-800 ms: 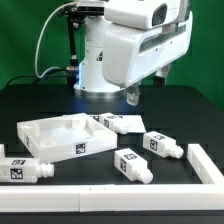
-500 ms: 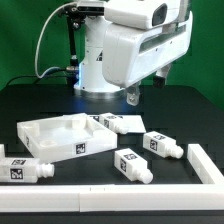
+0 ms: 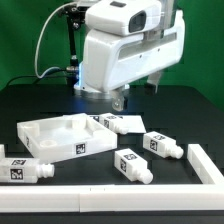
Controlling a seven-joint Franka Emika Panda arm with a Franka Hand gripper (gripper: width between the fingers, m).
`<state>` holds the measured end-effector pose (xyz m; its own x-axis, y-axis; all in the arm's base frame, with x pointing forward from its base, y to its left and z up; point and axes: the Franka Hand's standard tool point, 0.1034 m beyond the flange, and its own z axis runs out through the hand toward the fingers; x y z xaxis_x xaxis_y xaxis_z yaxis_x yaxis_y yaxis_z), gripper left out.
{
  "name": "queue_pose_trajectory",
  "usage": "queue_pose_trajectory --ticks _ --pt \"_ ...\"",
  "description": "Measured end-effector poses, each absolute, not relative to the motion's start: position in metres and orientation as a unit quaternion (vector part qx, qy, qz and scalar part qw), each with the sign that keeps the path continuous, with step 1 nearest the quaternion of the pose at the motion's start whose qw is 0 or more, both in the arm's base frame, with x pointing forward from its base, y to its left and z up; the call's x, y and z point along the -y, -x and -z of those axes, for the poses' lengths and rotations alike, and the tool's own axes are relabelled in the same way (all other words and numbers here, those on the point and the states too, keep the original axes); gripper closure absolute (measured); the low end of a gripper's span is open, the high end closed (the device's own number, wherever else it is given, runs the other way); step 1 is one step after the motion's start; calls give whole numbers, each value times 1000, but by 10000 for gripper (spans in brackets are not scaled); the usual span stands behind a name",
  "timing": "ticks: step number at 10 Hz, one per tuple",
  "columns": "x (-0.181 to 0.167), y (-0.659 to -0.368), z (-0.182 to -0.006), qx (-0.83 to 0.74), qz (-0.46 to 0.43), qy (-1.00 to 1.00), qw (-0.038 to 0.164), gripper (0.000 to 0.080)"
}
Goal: Assemble one leg
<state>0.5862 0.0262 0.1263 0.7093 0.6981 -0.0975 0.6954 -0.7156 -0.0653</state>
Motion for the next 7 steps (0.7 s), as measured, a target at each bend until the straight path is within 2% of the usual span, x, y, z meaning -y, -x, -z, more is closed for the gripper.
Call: queue_pose_trajectory --ticks 2,7 --pt "-15 -585 -115 370 -47 928 9 150" --pt "-13 -584 -111 371 -49 927 11 150"
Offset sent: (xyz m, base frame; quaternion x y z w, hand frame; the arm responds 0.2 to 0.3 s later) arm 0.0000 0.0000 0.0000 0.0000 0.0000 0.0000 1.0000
